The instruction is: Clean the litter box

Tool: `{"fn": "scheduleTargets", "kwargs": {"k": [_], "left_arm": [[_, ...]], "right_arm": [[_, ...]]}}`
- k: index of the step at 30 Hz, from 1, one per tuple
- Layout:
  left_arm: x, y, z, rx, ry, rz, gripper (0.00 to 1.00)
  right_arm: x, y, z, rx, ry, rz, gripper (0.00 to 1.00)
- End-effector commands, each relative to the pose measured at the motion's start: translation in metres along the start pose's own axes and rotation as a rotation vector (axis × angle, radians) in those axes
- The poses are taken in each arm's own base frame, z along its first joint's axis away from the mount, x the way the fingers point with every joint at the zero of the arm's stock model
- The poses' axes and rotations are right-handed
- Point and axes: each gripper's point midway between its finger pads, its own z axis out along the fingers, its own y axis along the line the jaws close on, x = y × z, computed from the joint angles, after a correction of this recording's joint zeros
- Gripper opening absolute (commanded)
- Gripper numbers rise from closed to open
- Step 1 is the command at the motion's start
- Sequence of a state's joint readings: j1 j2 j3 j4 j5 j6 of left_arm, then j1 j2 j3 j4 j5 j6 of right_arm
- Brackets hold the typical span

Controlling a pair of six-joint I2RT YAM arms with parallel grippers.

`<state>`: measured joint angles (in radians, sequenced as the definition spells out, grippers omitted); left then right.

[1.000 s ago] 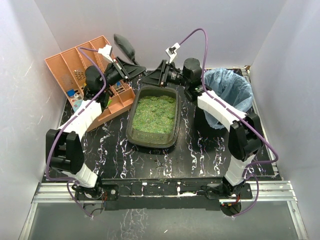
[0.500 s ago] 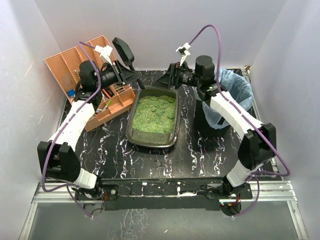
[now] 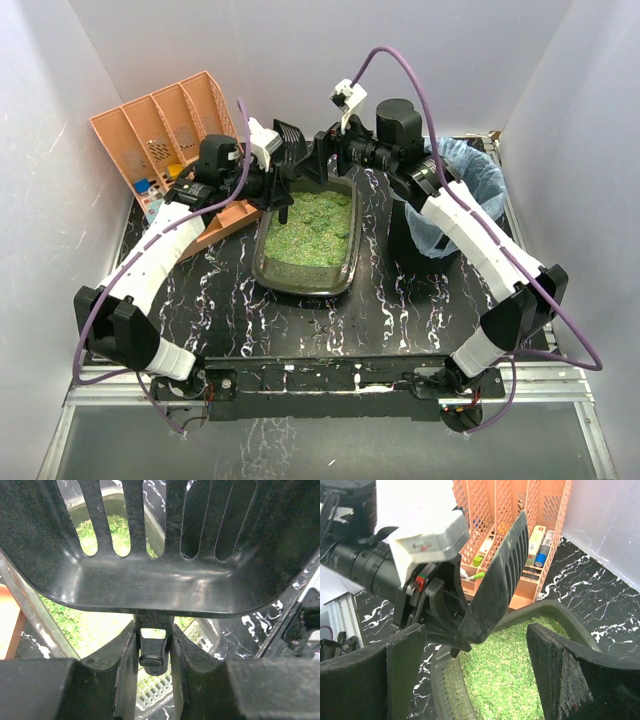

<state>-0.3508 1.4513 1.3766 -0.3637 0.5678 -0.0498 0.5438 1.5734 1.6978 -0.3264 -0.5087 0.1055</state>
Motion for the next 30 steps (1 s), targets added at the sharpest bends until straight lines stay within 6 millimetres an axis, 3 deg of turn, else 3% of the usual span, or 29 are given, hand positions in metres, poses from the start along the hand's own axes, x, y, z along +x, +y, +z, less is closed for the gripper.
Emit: {"fn": "scheduleTargets", "kwargs": {"k": [1,5,8,13,20,30], "left_arm": [[0.010,0.002,-0.003,-0.066,0.055,0.125,0.00],[0.014,0.002,0.002,-0.087,0.083,0.159,0.00],[0.013,0.003,0.004,-0.103,0.090,0.182,0.00],[0.011,0.001,0.001,-0.111,0.088,0.232,0.00],[0.006,0.000,-0.005,-0.123,0.067,0.265,0.00],[-0.003,-0.002,-0.011,-0.129,0.055,0.303,0.03]], "right_arm": [[-0.018,-0.012,0.007,0.083,-0.035,-0.046,0.89],[-0.016,-0.018,0.017,0.107,-0.030,0.008,0.86],[-0.012,-0.031,0.019,0.180,-0.028,0.052,0.79],[-0.005,-0.055,0.016,0.304,-0.027,0.103,0.65],[0.008,-0.076,0.003,0.386,-0.020,0.166,0.60],[0.043,-0.075,0.001,0.358,0.039,0.219,0.54]]}}
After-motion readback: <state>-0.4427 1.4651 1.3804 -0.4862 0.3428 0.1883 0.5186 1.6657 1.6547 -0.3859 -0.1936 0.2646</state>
